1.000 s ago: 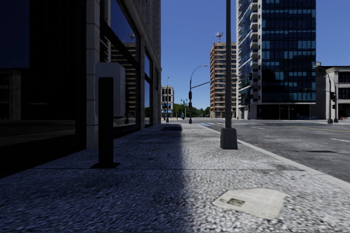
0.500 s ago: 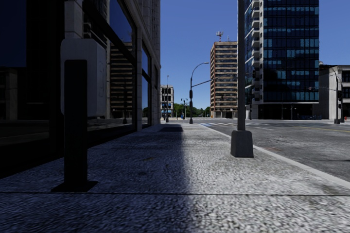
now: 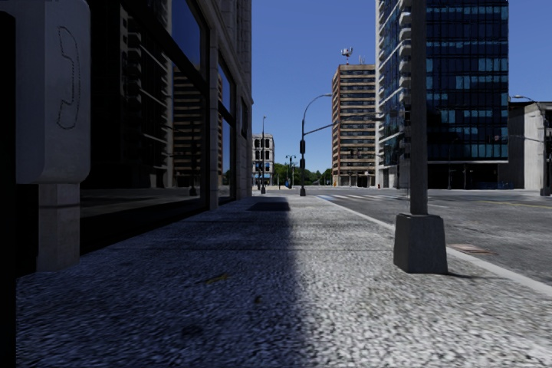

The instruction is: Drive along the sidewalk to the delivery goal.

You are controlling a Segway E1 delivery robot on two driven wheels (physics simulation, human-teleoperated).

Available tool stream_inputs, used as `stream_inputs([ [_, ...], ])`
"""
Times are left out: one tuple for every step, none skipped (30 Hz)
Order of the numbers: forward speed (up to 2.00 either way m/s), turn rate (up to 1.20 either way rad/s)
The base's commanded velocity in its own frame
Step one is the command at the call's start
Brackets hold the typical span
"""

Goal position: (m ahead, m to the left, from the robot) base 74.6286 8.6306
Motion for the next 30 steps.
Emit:
stream_inputs([
  [2.00, 0.00],
  [2.00, 0.00],
  [2.00, 0.00],
  [2.00, 0.00],
  [2.00, 0.00],
  [2.00, 0.00],
  [2.00, 0.00],
  [2.00, 0.00],
  [2.00, 0.00],
  [2.00, 0.00],
  [2.00, 0.00],
  [2.00, 0.00],
  [2.00, 0.00],
  [2.00, 0.00],
  [2.00, 0.00],
  [2.00, 0.00],
  [2.00, 0.00],
  [2.00, 0.00],
  [2.00, 0.00],
  [2.00, 0.00],
  [2.00, 0.00],
  [2.00, 0.00],
  [2.00, 0.00],
  [2.00, 0.00],
  [2.00, 0.00],
  [2.00, 0.00],
  [2.00, 0.00],
  [2.00, 0.00],
  [2.00, 0.00],
  [2.00, 0.00],
])
